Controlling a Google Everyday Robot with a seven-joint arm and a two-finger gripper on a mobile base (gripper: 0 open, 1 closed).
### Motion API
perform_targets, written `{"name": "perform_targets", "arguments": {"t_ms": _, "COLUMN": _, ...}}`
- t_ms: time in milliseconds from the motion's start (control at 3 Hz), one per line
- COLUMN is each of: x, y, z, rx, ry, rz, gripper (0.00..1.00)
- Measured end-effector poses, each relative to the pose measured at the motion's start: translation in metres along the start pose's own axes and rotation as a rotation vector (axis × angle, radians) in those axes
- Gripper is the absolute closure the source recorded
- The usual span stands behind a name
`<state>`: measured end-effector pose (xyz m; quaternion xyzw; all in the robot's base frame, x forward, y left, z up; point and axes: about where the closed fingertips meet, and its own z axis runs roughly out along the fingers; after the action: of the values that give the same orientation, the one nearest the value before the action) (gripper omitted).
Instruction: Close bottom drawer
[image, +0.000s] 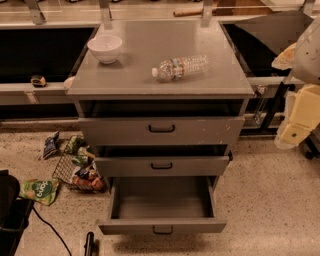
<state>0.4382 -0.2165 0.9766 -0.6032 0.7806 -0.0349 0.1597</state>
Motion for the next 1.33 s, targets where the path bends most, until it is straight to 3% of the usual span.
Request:
{"name": "perform_targets", "arguments": {"t_ms": 667, "x": -0.001, "y": 0.002, "z": 0.009, "rx": -0.006, "ry": -0.02, "rz": -0.006, "gripper": 0.0}}
{"name": "perform_targets", "arguments": {"t_ms": 1333, "x": -0.009, "y": 0.038, "z": 0.1, "rx": -0.135, "ry": -0.213, "rz": 0.002, "gripper": 0.0}}
